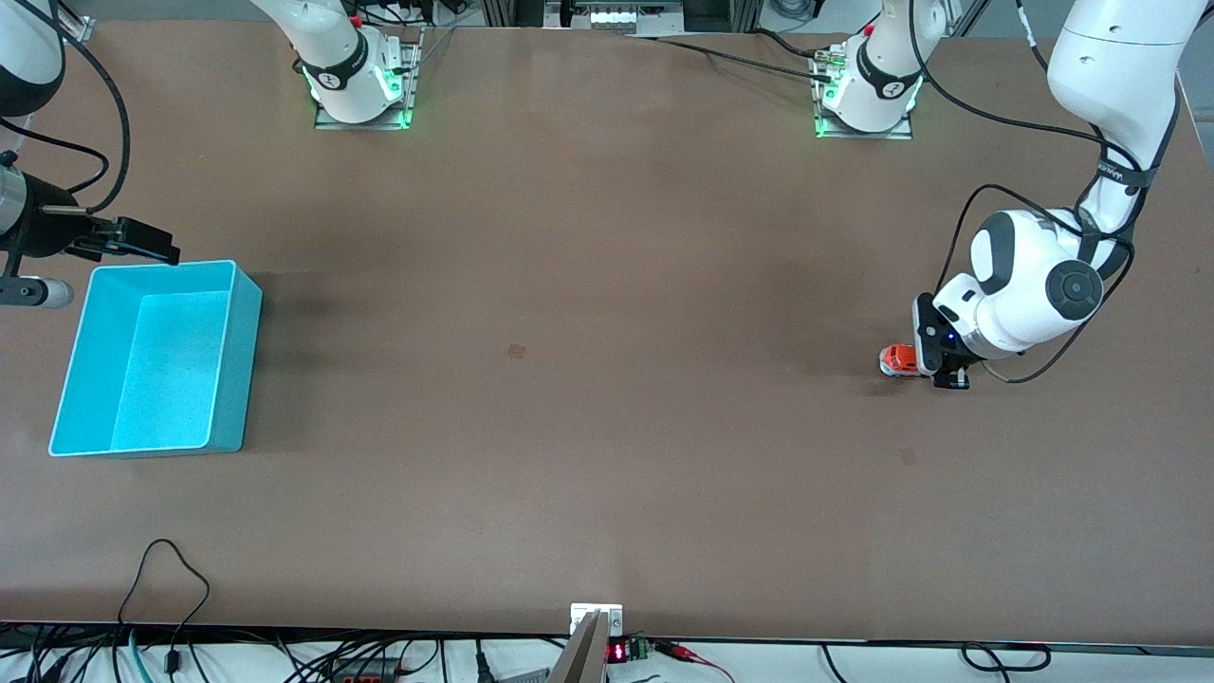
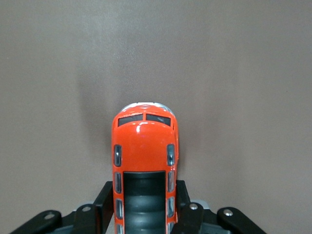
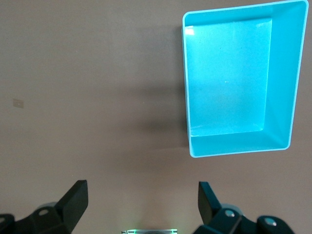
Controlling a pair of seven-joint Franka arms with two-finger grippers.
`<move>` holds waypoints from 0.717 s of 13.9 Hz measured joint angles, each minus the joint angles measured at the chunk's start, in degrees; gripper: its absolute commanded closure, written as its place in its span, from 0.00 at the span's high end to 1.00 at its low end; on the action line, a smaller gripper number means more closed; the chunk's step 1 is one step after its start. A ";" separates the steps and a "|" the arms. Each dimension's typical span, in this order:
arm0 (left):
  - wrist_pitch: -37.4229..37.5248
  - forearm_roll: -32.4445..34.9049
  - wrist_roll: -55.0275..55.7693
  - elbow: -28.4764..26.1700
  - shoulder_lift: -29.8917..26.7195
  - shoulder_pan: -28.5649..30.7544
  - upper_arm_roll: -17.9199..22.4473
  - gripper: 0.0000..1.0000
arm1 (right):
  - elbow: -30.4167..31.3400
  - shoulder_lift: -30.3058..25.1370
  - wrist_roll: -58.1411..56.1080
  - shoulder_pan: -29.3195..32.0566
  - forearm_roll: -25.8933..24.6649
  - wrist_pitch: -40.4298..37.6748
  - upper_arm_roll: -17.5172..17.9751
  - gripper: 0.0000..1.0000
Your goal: Wind up bus and store in blue box
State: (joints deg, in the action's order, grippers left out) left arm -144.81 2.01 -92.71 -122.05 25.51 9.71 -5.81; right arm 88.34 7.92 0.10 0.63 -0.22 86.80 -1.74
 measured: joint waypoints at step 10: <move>0.31 0.00 -0.55 0.84 0.58 3.56 0.03 0.38 | 0.01 0.68 0.00 0.09 0.02 -1.80 -0.36 1.00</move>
State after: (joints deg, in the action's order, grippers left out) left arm -144.50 2.01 -93.27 -121.21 26.09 13.27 -5.78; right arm 88.36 8.60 0.11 0.71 -0.20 85.00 -2.10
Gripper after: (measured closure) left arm 0.458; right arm 0.000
